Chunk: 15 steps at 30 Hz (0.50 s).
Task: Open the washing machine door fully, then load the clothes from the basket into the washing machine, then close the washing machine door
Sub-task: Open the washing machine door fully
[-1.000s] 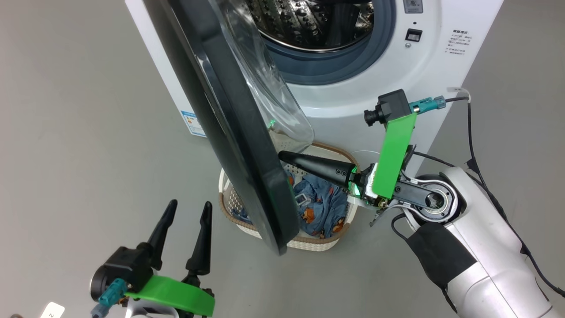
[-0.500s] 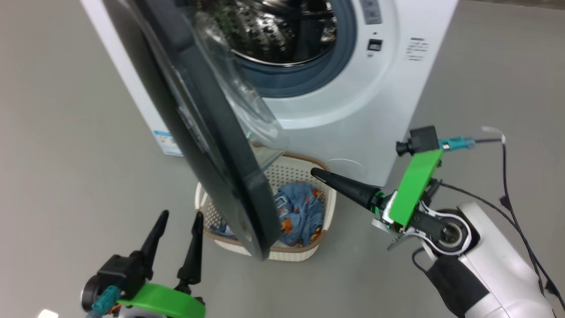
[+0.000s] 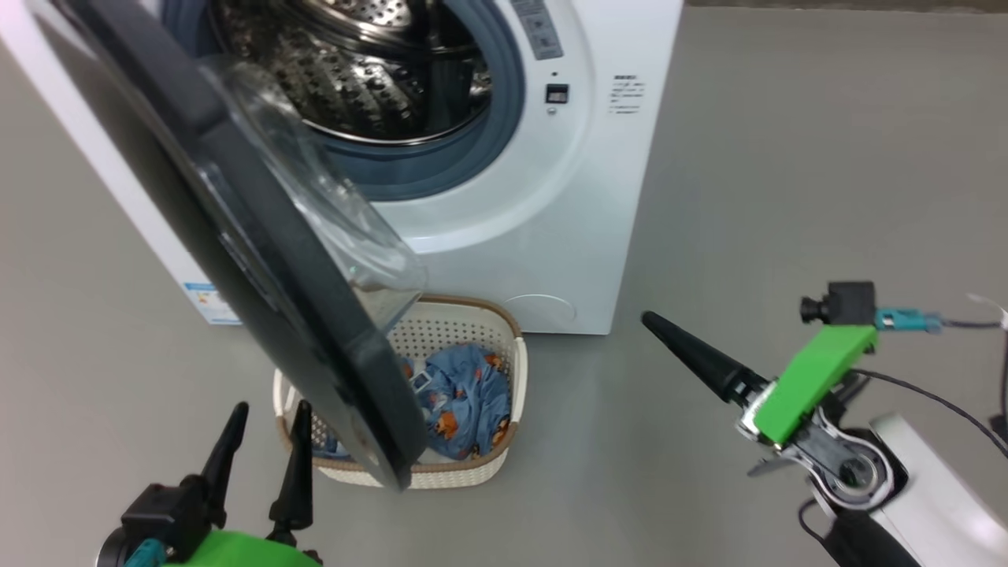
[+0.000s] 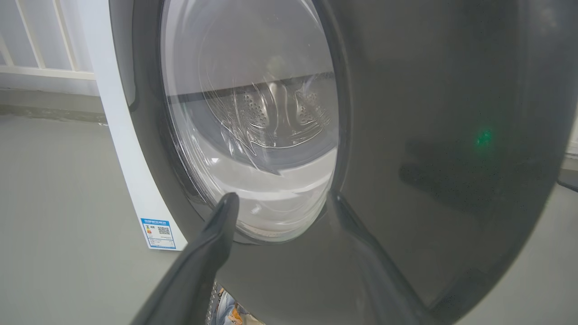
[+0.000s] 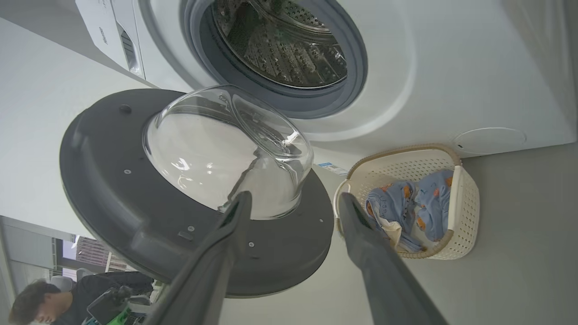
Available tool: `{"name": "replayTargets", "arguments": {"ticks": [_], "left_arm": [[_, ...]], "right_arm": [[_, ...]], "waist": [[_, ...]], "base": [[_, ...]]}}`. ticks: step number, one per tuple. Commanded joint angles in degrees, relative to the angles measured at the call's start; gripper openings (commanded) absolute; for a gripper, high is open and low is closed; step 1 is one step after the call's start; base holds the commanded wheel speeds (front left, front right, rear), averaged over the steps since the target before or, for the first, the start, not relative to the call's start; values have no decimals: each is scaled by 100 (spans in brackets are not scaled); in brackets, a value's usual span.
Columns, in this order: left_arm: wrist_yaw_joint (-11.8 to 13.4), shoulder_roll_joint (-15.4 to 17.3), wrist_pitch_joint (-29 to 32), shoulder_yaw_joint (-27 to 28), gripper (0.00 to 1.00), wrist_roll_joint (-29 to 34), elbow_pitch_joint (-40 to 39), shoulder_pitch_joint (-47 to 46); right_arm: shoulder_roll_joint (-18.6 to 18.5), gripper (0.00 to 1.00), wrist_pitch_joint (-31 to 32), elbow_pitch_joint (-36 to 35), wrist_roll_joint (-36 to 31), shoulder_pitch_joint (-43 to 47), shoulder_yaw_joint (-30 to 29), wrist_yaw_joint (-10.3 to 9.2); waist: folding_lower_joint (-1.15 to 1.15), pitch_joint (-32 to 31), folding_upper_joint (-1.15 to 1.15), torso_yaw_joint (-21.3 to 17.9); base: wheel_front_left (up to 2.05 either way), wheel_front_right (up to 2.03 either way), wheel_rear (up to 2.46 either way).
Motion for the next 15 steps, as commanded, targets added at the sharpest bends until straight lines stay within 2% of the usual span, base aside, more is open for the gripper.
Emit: {"name": "replayTargets", "arguments": {"ticks": [1, 6, 15], "left_arm": [[-14, 99, -37, 240, 100, -26, -167, -13], [-14, 100, -37, 330, 100, -16, -194, 102], [-14, 59, -37, 501, 100, -43, -276, 188]], "right_arm": [[-119, 100, -209, -179, -160, 113, 107, 9], [-435, 100, -897, -216, -154, 451, 160, 9], [-756, 100, -2188, -177, -41, 934, -4, 9]], "waist": [[0, -67, 0, -138], [0, -143, 0, -235], [0, -148, 0, -322]], "base": [[0, 0, 0], [0, 0, 0], [0, 0, 0]]}}
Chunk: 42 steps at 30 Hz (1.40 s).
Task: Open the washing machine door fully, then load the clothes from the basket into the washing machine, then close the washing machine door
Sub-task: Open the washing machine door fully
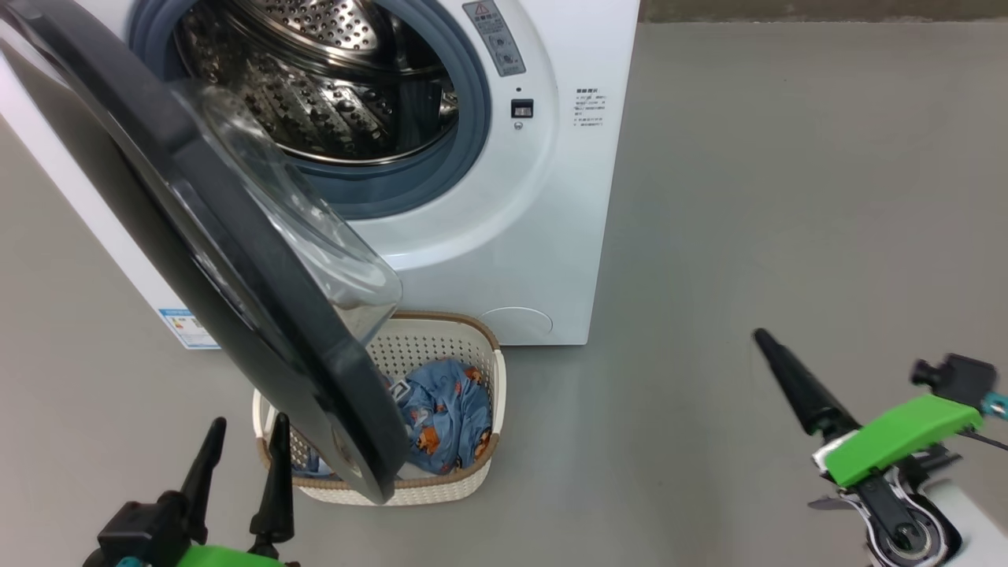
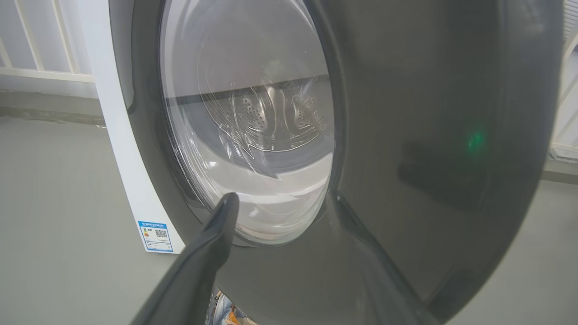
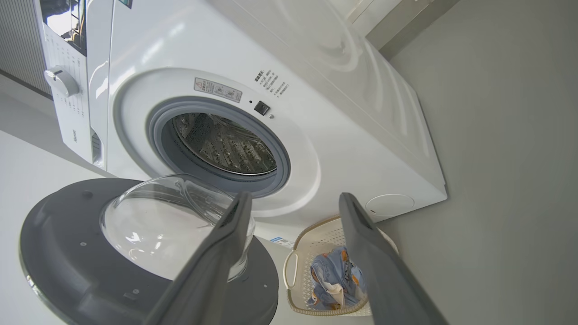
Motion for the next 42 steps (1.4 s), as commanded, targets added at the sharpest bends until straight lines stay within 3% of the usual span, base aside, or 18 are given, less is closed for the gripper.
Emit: {"name": "replayTargets", "arguments": {"ticks": [1, 7, 13, 27, 42], "left_arm": [[-14, 65, -37, 232, 100, -42, -174, -63], [-14, 44, -37, 263, 100, -18, -166, -50], [-14, 37, -37, 297, 100, -15, -166, -44], [-14, 0, -37, 283, 100, 5, -157, -88], [-14, 20, -37, 241, 100, 47, -147, -78]], "right_arm": [[-155, 100, -272, -85, -11, 92, 31, 9], [-356, 100, -1067, 260, -398, 195, 112, 9], [-364, 100, -1204, 575, -909, 220, -83, 9], [184, 100, -1211, 492, -3878, 578, -1454, 9], [647, 100, -1211, -130, -5372, 969, -2068, 9]], "waist": [[0, 3, 0, -11], [0, 5, 0, -17], [0, -1, 0, -17], [0, 67, 0, 84], [0, 8, 0, 147]], "base": [[0, 0, 0], [0, 0, 0], [0, 0, 0], [0, 0, 0], [0, 0, 0]]}}
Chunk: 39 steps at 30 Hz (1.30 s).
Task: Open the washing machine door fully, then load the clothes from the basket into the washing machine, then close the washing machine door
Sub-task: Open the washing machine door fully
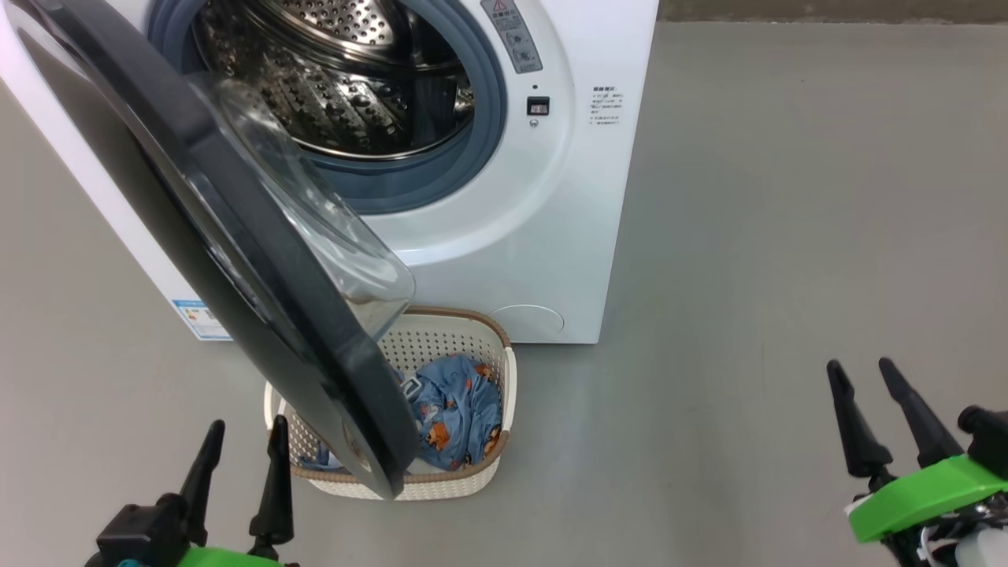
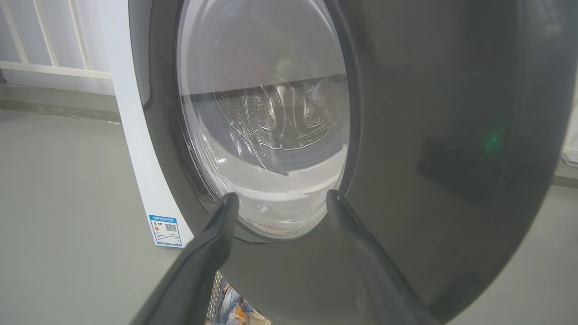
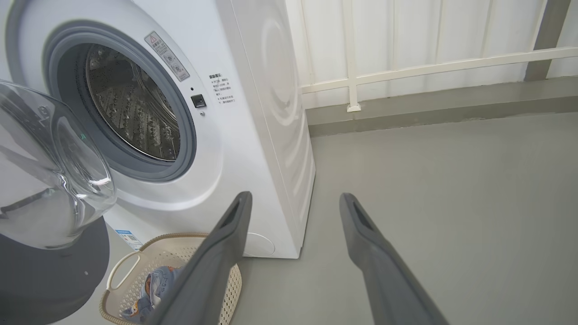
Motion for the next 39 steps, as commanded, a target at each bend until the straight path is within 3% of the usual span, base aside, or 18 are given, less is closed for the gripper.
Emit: {"name": "replayTargets", "arguments": {"ticks": [1, 15, 16, 17, 18, 24, 30, 34, 35, 36, 39], "left_arm": [[-14, 78, -37, 167, 100, 34, -124, -123], [-14, 60, -37, 187, 100, 11, -12, -160], [-14, 53, -37, 201, 52, -2, 4, -171], [-14, 44, -37, 215, 20, -22, 10, -193], [-14, 33, -37, 231, 0, -53, -4, -223], [-14, -19, -37, 390, 0, -147, -541, -439], [-14, -89, -37, 465, 0, -5, -2088, -597], [-14, -111, -37, -170, 0, 32, -3025, -568], [-14, -113, -37, -729, 0, 132, -3122, -507], [-14, -113, -37, -729, 0, 132, -3122, -507], [-14, -114, -37, -1522, 0, 118, -2876, -475]], "right_arm": [[-64, 100, -68, -118, -150, 56, 86, 9], [94, 100, -69, -65, -414, 184, 205, 9], [93, 100, -69, -63, -410, 186, 206, 9], [91, 100, -69, -64, -409, 186, 203, 9], [89, 100, -69, -66, -411, 188, 197, 9], [95, 100, -69, -94, -421, 175, 186, 9], [105, 100, -69, -160, -452, 181, 172, 9], [117, 100, -69, -201, -463, 193, 162, 9], [127, 100, -69, -217, -470, 193, 159, 9], [127, 100, -69, -217, -470, 193, 159, 9], [147, 100, -69, -232, -480, 174, 148, 9]], "waist": [[0, 2, 0, 7], [0, 40, 0, 41], [0, 40, 0, 46], [0, 41, 0, 54], [0, 40, 0, 65], [0, 49, 0, 122], [0, 51, 0, 146], [0, 68, 0, 150], [0, 90, 0, 147], [0, 90, 0, 147], [0, 136, 0, 144]], "base": [[0, 0, 0], [0, 0, 0], [0, 0, 0], [0, 0, 0], [0, 0, 0], [0, 0, 0], [0, 0, 0], [0, 0, 0], [0, 0, 0], [0, 0, 0], [0, 0, 0]]}}
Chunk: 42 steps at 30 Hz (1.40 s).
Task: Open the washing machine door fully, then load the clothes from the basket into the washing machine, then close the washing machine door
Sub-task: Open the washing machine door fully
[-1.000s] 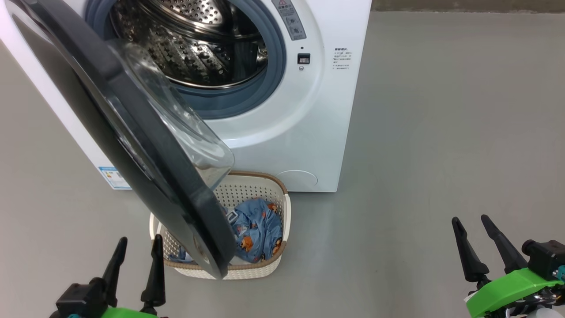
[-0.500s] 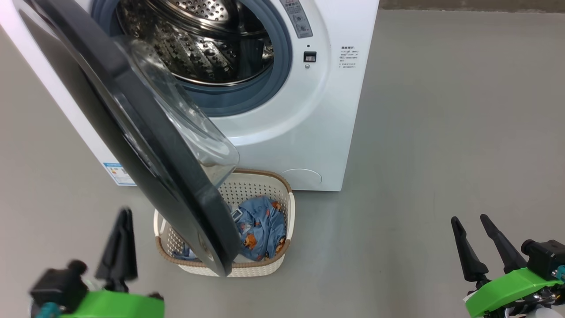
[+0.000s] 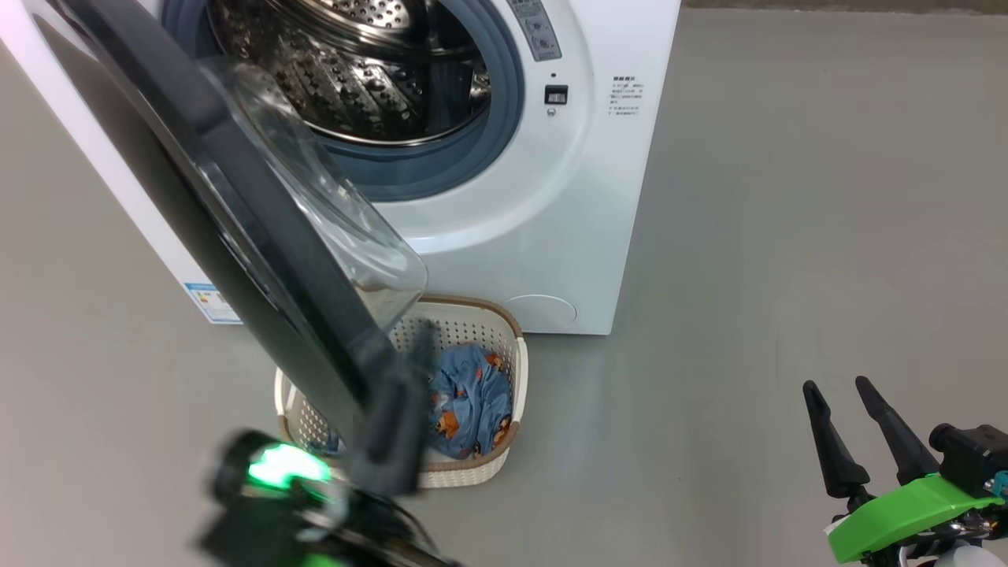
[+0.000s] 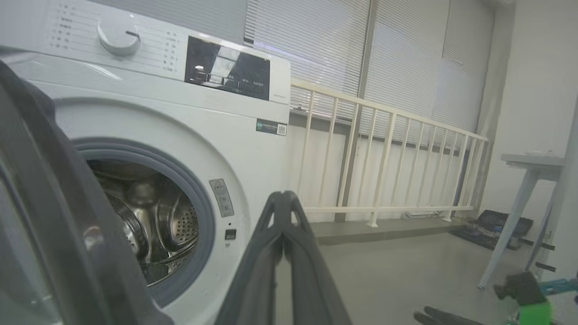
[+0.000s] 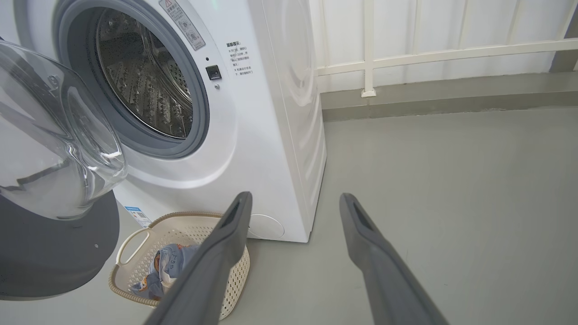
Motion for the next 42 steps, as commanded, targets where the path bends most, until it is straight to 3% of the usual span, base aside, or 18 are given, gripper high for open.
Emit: {"name": "replayTargets", "arguments": {"ticks": [1, 6, 13, 30, 42], "left_arm": [[-14, 25, -28, -105, 0, 16, 103, -100], [-13, 23, -28, -819, 0, -452, 1079, -198], [211, 22, -28, -621, 0, -914, 2183, -509], [227, 22, -28, 151, 0, -991, 2739, -571], [218, 22, -28, 382, 0, -831, 2588, -256]], "right_arm": [[-46, 100, -70, -159, -83, -20, 109, 9], [-1, 100, -70, -146, -76, -98, 155, 9], [29, 100, -70, -146, -68, -160, 219, 9], [37, 100, -70, -217, -81, -120, 160, 9], [-4, 100, -70, -270, -124, -81, 138, 9]], "waist": [[0, 33, 0, -8], [0, 108, 0, -45], [0, 132, 0, -141], [0, 117, 0, -99], [0, 124, 0, 385]], "base": [[0, 0, 0], [0, 0, 0], [0, 0, 0], [0, 0, 0], [0, 0, 0]]}}
